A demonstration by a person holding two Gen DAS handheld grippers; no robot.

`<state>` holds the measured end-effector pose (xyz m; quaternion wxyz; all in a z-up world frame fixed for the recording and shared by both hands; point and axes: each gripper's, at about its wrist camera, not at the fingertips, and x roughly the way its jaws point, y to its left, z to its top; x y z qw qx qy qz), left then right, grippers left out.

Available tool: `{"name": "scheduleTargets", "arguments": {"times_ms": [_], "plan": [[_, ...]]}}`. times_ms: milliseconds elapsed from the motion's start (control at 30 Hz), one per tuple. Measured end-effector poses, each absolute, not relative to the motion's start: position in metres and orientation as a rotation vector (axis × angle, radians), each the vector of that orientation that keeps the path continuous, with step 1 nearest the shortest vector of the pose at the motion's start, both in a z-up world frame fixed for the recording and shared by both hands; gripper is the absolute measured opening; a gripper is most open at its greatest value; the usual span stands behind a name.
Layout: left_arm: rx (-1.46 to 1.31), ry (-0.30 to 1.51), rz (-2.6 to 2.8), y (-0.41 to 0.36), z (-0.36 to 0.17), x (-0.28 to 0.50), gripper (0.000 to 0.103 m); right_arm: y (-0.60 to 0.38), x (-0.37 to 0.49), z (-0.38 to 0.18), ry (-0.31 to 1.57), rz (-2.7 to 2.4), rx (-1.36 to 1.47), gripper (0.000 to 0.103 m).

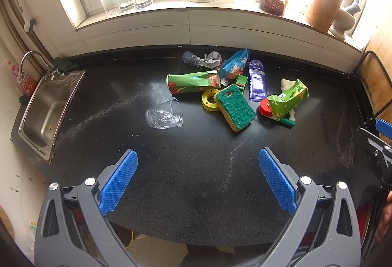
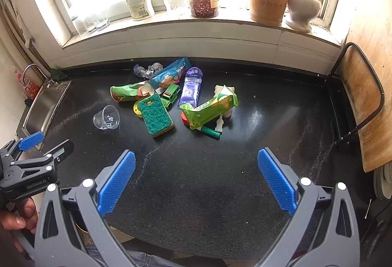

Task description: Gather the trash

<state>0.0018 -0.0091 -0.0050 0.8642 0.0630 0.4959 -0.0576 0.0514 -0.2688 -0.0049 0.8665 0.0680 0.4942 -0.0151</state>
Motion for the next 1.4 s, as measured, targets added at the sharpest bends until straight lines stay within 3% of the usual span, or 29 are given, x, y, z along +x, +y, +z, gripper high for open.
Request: {"name": "scheduleTargets", "arguments": {"times_ms": [1400], "plan": [[0.13, 1.045, -0.121, -0.0117, -0.008, 0.0046, 0.096, -0.2685, 0.0544, -0.0029, 1.035, -0.038, 0.138, 0.097]]}}
